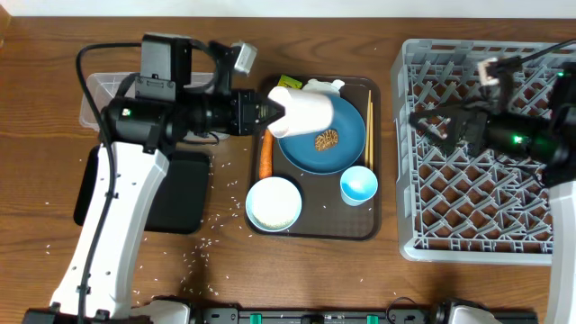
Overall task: Sort waste into correct bins and load items into the dishwasher rack
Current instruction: 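Lift the pink cup with the left gripper toward the right gripper, then grasp the pink cup with the right gripper and release the left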
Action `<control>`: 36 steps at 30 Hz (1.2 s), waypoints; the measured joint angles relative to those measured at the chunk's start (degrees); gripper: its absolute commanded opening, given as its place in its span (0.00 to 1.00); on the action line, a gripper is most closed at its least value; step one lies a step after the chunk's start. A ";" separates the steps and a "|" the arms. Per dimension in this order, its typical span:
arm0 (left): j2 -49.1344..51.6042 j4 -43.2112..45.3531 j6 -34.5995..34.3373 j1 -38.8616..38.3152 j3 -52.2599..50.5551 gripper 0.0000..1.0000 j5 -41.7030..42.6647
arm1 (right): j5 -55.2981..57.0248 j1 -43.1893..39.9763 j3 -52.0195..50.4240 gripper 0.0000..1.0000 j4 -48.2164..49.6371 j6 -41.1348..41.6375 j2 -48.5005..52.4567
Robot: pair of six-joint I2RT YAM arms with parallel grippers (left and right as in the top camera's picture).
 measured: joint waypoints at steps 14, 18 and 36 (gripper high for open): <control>0.09 0.42 -0.02 -0.33 0.00 0.06 20.79 | -8.63 20.68 0.00 0.92 15.72 -4.63 0.00; 0.09 0.48 -0.02 -0.33 0.00 0.06 22.27 | -7.04 24.92 0.00 0.79 18.75 -4.72 0.00; 0.09 0.72 0.17 -0.31 0.02 0.84 13.81 | 5.88 26.23 0.00 0.55 14.64 -2.05 -0.70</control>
